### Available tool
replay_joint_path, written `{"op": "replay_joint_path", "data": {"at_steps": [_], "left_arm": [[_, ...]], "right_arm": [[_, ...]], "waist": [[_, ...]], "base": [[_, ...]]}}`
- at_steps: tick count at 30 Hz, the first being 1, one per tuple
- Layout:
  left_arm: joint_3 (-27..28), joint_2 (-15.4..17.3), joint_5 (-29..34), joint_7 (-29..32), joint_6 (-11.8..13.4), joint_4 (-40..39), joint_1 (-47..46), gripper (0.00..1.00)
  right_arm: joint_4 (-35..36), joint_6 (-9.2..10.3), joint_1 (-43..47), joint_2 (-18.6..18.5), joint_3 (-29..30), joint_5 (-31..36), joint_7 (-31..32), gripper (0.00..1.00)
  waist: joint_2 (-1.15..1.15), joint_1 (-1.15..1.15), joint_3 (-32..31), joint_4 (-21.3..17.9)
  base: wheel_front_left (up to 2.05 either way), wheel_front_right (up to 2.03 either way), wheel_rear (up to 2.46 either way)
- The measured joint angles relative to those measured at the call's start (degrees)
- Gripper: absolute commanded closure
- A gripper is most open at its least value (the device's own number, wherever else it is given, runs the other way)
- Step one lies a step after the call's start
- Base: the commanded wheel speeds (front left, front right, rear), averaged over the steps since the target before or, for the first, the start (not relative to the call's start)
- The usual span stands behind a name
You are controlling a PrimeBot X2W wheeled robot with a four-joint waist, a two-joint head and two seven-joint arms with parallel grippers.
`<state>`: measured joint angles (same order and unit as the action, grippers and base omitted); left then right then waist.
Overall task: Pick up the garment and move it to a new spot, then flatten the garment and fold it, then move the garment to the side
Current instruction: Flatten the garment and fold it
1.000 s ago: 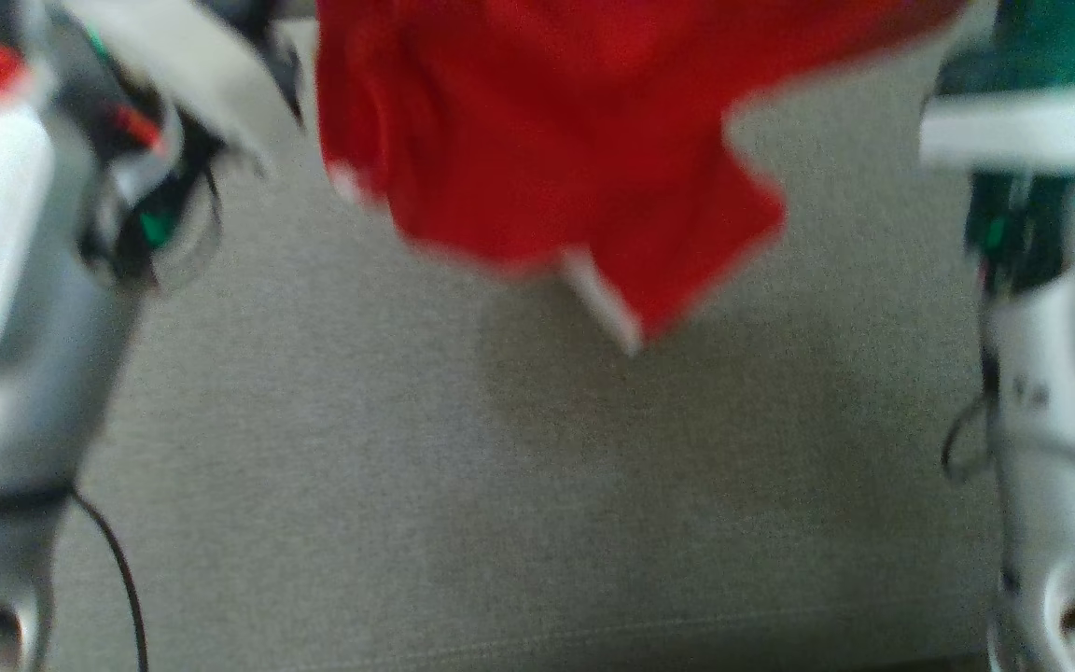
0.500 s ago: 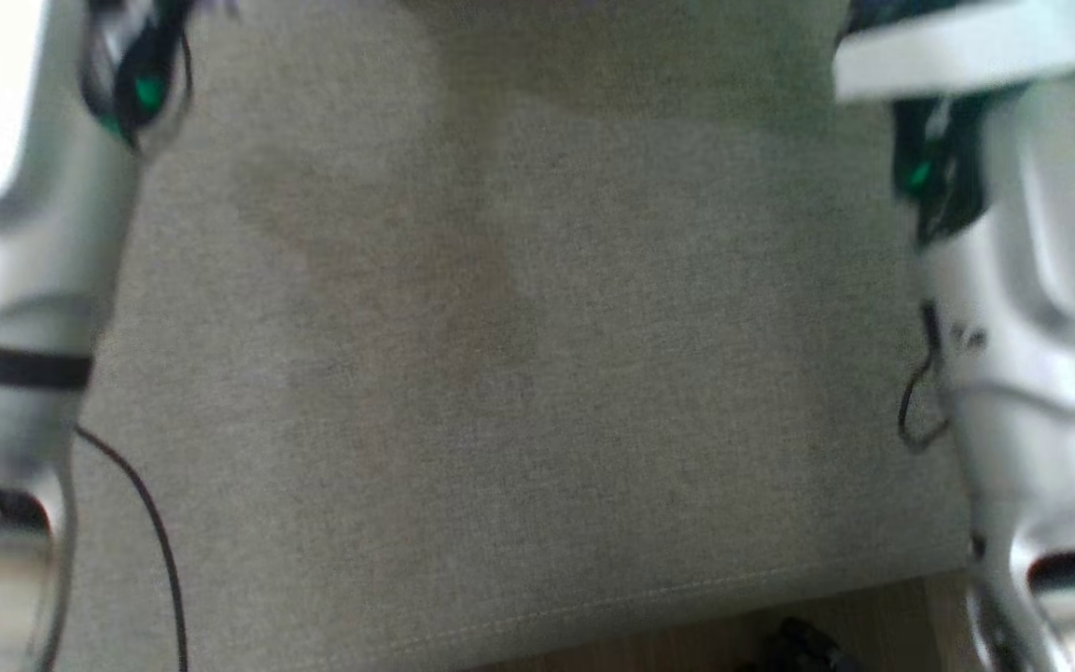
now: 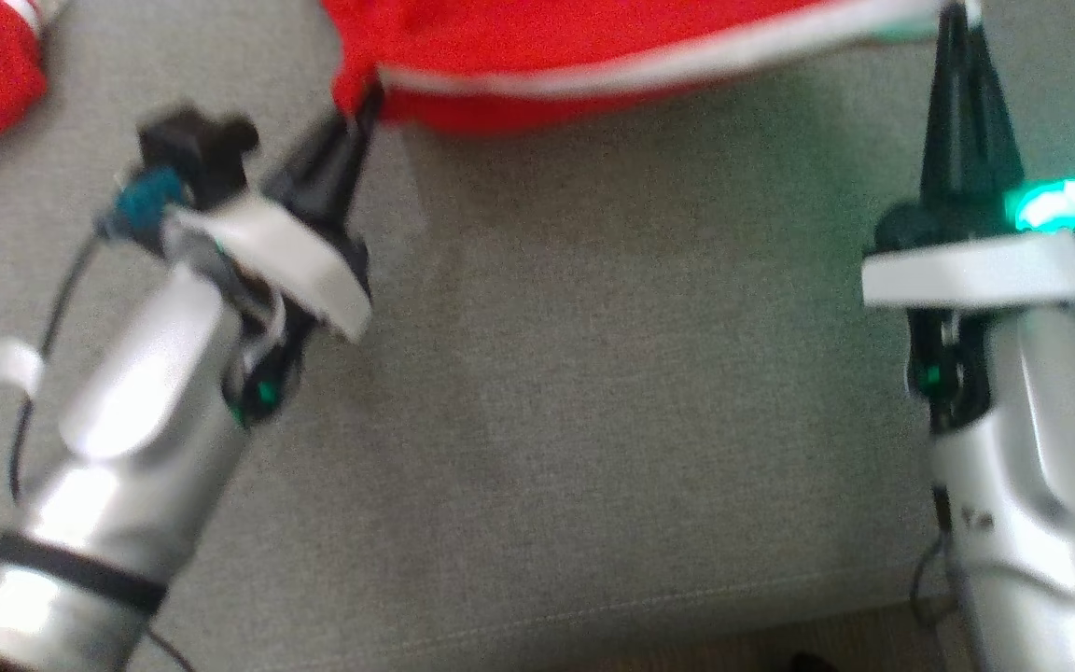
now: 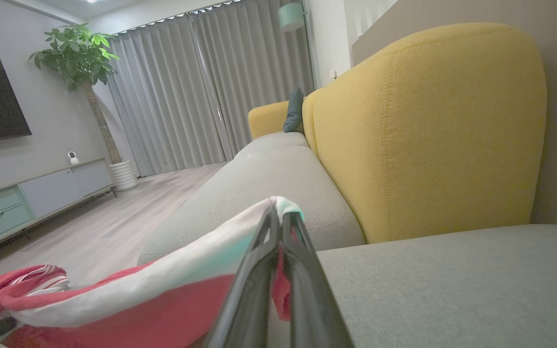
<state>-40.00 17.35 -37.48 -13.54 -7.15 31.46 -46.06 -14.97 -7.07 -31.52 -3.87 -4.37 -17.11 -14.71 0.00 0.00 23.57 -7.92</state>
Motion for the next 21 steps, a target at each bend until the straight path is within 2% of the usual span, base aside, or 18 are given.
{"op": "replay_joint_path", "data": {"at_steps": [6,9,14,21], "left_arm": [[-1.2,0.1,-1.1,-0.7,0.3,-7.6,12.0,1.0],[-1.6,0.3,-1.4,-0.7,1.8,-12.7,18.4,1.0],[-1.9,2.9,-2.1,-0.7,5.7,-22.6,28.8,1.0],[-2.4,7.7,-2.6,1.3,12.0,-36.6,41.6,1.0]], "right_arm": [[7.0,0.0,12.2,0.5,2.6,0.8,0.0,1.0],[10.7,0.0,19.2,0.8,4.1,1.1,0.0,1.0],[16.4,0.0,30.2,1.2,6.1,2.7,0.0,1.0],[22.8,0.0,40.6,1.3,6.9,4.8,0.1,1.0]], "waist": [[0.0,0.0,-5.4,1.1],[0.0,0.0,-8.6,1.6],[0.0,0.0,-13.6,1.7],[0.0,-0.01,-18.0,0.1]], "base": [[0.0,0.0,0.0],[0.0,0.0,0.0],[0.0,0.0,0.0],[0.0,0.0,0.0]]}}
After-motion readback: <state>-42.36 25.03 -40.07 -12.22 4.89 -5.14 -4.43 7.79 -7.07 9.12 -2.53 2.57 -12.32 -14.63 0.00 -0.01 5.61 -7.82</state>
